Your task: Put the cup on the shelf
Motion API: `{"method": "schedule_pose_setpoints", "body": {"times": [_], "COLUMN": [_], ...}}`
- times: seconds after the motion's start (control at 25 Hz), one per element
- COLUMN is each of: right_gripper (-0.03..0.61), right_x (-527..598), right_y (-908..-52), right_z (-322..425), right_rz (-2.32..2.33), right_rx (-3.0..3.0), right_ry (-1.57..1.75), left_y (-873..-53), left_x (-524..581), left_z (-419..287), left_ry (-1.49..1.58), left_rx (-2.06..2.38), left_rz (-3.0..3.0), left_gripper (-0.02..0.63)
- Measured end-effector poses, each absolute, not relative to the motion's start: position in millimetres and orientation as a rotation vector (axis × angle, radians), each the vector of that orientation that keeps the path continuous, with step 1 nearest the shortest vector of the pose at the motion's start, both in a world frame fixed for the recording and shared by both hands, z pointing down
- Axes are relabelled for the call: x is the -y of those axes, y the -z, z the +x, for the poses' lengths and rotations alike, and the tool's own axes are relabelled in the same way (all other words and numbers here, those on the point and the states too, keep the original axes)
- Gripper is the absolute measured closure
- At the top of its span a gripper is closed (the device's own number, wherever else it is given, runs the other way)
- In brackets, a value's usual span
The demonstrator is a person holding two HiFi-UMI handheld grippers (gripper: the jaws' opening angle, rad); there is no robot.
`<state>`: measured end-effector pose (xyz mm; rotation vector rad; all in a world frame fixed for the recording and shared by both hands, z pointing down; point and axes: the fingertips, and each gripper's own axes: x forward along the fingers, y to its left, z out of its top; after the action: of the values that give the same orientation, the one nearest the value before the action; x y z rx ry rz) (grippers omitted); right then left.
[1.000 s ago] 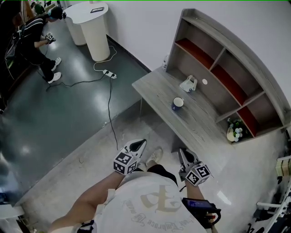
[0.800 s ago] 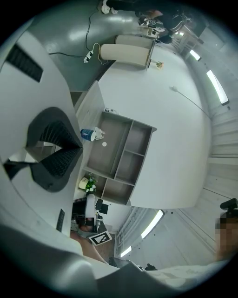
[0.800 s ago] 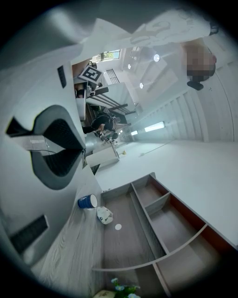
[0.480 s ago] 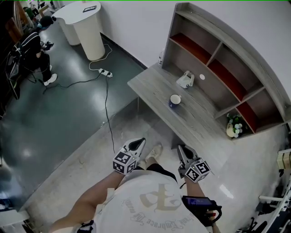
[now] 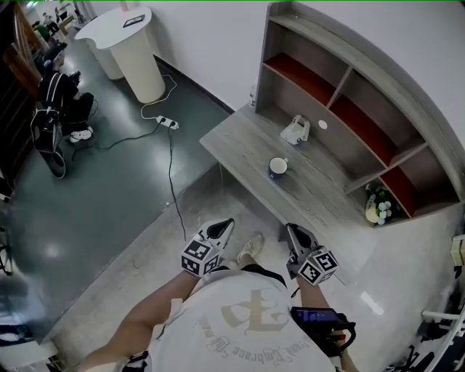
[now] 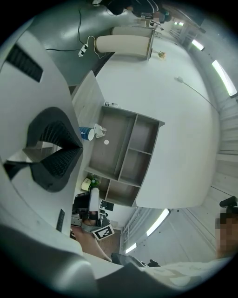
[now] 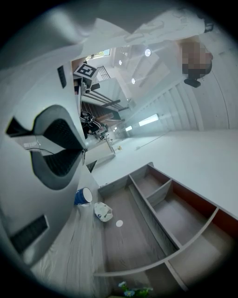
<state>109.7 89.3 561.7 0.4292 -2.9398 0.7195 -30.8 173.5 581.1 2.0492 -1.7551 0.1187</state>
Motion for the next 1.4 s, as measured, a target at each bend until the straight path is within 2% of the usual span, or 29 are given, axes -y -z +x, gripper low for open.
{"method": "schedule_pose_setpoints", "body": {"times": [0.92,1.4], "right_gripper": [0.574,0.574], "right_x": [64,102], "right_y": [-562,-557], "right_z": [90,99], "right_rz": [0.547,0.584], "right_rx": [2.96,2.967], "right_ry": [-0.748,-0.772], "left_y": [-579,-575], "left_x": [-16,43], "left_z": [-53,-49], "left_ry": [-0.19,-0.215], "left_rx": [1.663,1.633], "left_rz": [2.127,2.14], "left_gripper": [0.612,0.612]}}
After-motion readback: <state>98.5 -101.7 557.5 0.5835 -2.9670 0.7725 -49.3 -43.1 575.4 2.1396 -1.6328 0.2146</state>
